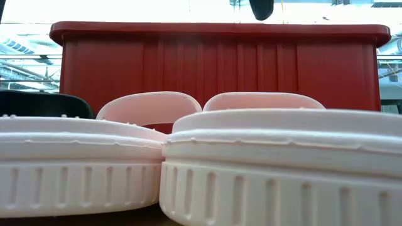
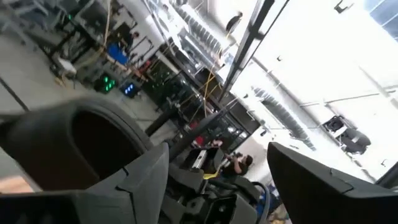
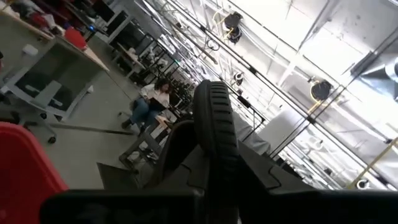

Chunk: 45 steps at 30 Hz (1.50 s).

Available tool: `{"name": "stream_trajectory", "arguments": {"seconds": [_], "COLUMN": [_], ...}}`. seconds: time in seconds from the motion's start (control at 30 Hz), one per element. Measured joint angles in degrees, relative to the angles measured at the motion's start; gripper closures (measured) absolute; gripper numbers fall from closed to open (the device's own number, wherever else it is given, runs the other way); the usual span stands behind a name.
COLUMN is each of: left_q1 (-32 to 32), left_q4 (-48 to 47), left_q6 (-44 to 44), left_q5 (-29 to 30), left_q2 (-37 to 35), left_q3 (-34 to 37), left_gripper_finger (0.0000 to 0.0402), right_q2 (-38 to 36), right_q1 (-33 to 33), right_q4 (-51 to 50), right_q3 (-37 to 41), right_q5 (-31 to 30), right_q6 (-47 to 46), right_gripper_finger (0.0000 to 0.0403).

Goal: Pick and place slides into bin
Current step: Put the black slide into the red container

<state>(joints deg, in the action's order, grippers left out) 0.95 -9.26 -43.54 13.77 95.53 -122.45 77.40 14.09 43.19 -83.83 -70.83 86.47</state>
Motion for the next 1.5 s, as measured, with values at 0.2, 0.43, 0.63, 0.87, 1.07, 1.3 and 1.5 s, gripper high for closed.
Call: {"name": "stream_trajectory", "arguments": {"seconds": [0.2, 0.43, 0.63, 0.87, 1.07, 1.3, 1.5], "left_q1": [-0.5, -0.3, -0.3, -0.3, -0.4, -0.4, -1.1], "left_q4": [-3.7, -11.1, -15.4, -26.7, -38.2, -38.9, -36.1], "left_q6": [3.5, 13.4, 23.9, 33.4, 38.8, 38.0, 36.9], "left_q5": [0.6, -1.7, -10.2, -12.3, -12.0, -12.3, -15.3], "left_q2": [-3.8, -5.8, -6.6, -7.7, -8.4, -8.0, -6.7], "left_q3": [0.0, 0.0, 0.0, 0.0, 0.0, 0.0, 0.0], "left_gripper_finger": [0.0152, 0.0167, 0.0163, 0.0163, 0.0162, 0.0162, 0.0162], "right_q2": [-2.9, -6.1, -8.8, -11.7, -13.6, -14.1, -12.9], "right_q1": [2.0, 6.2, 7.7, 8.1, 8.1, 8.1, 7.7], "right_q4": [-0.1, -5.8, -18.3, -26.6, -27.3, -27.4, -27.3], "right_q3": [0.0, 0.0, 0.0, 0.0, 0.0, -0.1, -0.1], "right_q5": [0.6, 8.2, 16.3, 28.0, 35.5, 39.7, 39.7], "right_q6": [-0.4, -13.0, -33.3, -51.2, -59.1, -64.1, -65.4], "right_gripper_finger": [0.0371, 0.0372, 0.0372, 0.0372, 0.0372, 0.0372, 0.0372]}}
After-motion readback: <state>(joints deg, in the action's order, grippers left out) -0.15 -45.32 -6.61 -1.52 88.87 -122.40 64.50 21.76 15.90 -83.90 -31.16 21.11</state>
